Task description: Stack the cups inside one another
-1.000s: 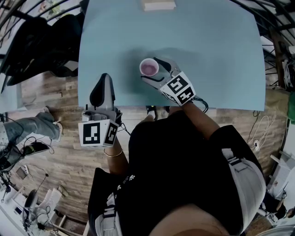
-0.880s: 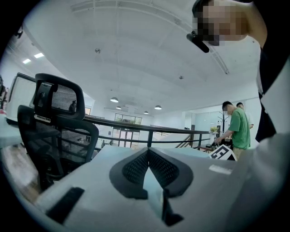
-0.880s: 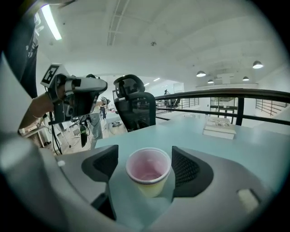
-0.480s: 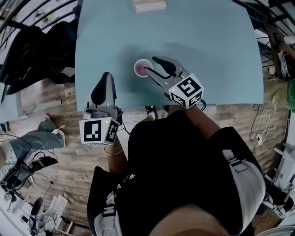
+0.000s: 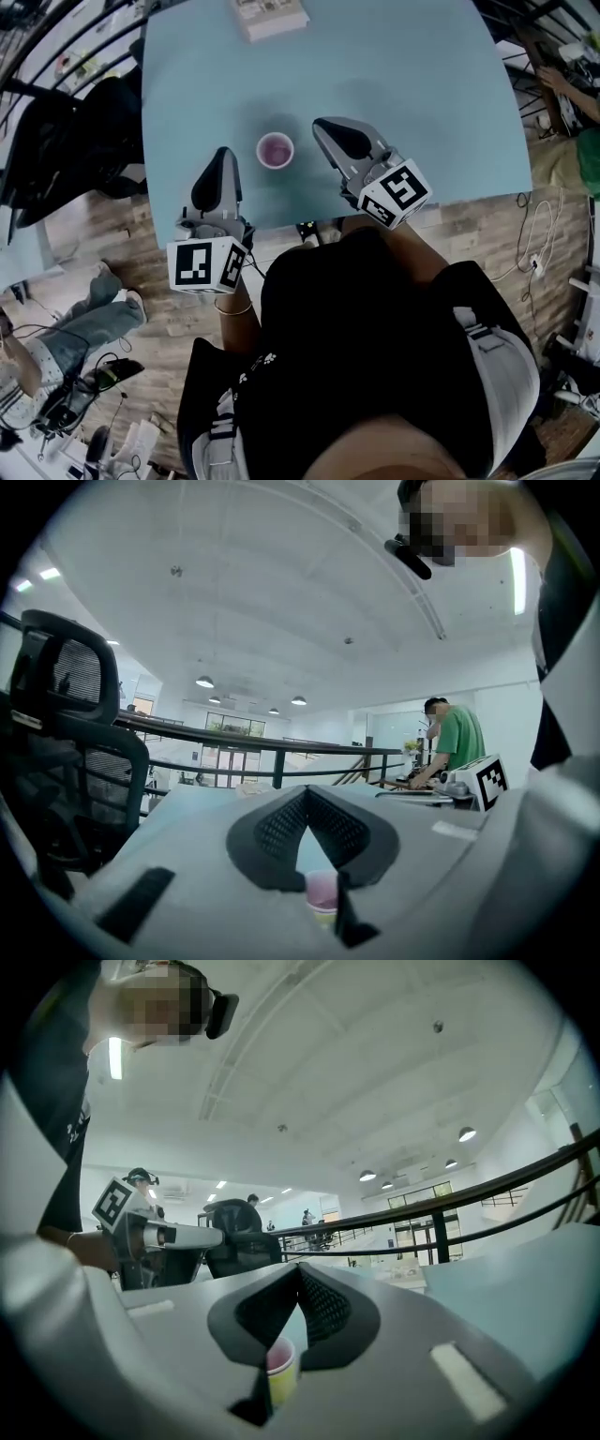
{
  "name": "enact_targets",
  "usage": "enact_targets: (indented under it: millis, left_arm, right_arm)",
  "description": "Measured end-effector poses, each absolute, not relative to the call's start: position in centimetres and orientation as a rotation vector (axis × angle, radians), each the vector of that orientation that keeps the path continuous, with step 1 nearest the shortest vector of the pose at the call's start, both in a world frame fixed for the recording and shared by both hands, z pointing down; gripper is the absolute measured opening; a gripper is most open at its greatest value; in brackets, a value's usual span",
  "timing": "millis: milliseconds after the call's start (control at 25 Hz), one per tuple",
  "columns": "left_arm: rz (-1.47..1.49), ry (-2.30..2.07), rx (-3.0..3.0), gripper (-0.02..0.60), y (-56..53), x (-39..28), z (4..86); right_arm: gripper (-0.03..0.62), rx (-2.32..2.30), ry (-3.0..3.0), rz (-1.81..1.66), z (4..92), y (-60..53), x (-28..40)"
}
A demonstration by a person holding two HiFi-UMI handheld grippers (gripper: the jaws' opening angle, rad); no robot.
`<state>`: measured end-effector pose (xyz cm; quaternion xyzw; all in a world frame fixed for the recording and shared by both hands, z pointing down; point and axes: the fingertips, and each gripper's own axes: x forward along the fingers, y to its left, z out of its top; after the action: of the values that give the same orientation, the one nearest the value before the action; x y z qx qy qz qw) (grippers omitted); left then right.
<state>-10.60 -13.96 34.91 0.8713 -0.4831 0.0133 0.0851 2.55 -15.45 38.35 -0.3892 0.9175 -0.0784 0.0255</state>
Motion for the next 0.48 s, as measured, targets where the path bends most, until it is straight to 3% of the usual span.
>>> enact_targets:
  millis: [480]
  left_arm:
    - [0.054,-1.353,2.642,-0.011,-14.6,-8.2,35.1]
  right_arm:
    - [0.011,-1.259,2.780,-0.185,36.5,-15.4,4.9]
